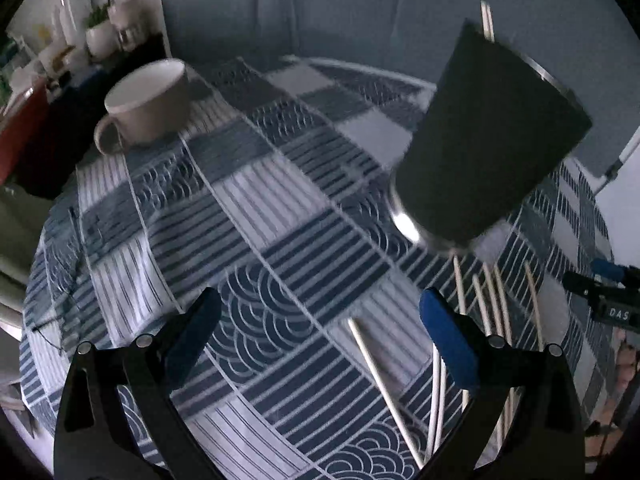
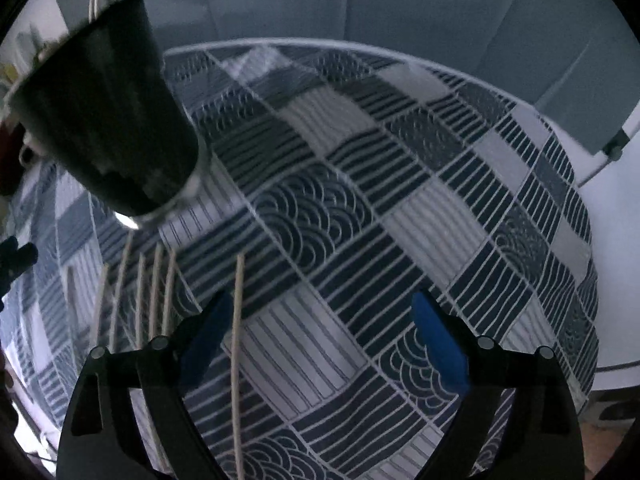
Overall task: Organize utensils
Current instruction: 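Move both tools back down to the remaining loose wooden sticks, then close the left tool on a wooden stick while the right tool grasps another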
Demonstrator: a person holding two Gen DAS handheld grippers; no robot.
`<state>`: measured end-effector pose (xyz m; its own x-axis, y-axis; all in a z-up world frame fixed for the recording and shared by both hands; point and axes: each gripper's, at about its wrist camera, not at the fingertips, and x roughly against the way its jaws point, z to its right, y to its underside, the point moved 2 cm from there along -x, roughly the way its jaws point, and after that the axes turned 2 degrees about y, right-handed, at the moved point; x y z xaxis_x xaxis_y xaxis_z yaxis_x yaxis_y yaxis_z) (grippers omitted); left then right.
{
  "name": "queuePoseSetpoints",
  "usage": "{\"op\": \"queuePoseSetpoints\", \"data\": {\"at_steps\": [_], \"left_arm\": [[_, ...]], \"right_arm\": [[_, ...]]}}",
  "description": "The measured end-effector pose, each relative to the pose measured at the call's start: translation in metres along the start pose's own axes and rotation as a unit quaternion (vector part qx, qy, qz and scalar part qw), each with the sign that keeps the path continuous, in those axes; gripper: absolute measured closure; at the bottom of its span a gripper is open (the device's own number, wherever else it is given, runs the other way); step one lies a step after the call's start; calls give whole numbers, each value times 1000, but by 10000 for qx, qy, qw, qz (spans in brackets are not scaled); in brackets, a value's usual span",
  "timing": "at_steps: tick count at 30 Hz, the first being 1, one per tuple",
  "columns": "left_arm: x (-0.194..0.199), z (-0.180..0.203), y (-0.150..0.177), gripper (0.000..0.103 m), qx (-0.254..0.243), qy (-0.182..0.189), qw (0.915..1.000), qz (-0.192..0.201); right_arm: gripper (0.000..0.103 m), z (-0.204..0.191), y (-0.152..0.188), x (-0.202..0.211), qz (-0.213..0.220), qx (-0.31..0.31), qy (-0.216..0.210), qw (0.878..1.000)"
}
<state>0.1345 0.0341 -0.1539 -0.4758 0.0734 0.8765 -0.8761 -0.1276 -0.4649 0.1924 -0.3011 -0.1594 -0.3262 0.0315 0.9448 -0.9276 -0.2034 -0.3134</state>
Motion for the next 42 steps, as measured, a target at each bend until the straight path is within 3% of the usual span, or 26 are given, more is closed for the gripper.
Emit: {"op": "queuePoseSetpoints", "data": {"at_steps": [12, 18, 25, 30, 34, 36, 39, 41, 42], "left_arm": [[-36, 12, 34, 6, -169, -230, 9966, -779], [-38, 16, 37, 5, -294, -433, 9951, -838], [-41, 15, 36, 4, -317, -442, 9935, -998], [-46, 16, 31, 4, -368, -399, 9908, -1238], [-45, 14, 33, 5, -508, -333, 9914, -1155], [-43, 13, 34, 9, -548, -308, 9920, -1096], [-38, 7, 33, 20, -567, -288, 9923, -1059], [-33, 1, 34, 35, -578, -264, 9930, -999], [-29, -3, 37, 40, -588, -246, 9932, -970]], "right_arm": [[16, -10, 26, -27, -400, -37, -158, 9991], [12, -12, 31, -35, -559, -229, -387, 9974], [7, -15, 34, -36, -377, -213, -278, 9987], [9, -13, 35, -37, -415, -236, -251, 9985], [10, -11, 36, -36, -381, -195, -257, 9988], [16, -9, 39, -33, -352, -179, -269, 9989], [37, -6, 44, -24, -274, -162, -282, 9991], [63, 0, 48, -19, -192, -146, -291, 9993], [69, 2, 50, -17, -164, -126, -286, 9994]]}}
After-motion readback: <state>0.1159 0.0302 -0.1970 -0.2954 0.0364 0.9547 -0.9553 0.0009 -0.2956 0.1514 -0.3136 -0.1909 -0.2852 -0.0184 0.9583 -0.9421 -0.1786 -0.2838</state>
